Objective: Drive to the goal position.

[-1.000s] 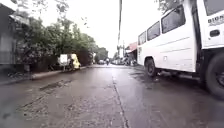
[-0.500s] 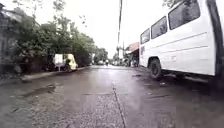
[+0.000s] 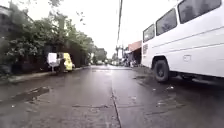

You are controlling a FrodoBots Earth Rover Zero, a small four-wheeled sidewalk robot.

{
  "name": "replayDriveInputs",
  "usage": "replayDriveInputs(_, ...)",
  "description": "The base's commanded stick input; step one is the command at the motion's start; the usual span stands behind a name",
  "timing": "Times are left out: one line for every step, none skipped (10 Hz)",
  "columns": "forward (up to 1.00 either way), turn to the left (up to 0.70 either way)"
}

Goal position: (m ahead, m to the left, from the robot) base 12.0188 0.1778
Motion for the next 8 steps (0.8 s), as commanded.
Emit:
replayDriveInputs(1.00, 0.00)
replayDriveInputs(1.00, 0.00)
replayDriveInputs(1.00, 0.00)
replayDriveInputs(1.00, 0.00)
replayDriveInputs(1.00, 0.00)
replayDriveInputs(1.00, 0.00)
replayDriveInputs(1.00, -0.07)
replayDriveInputs(1.00, -0.26)
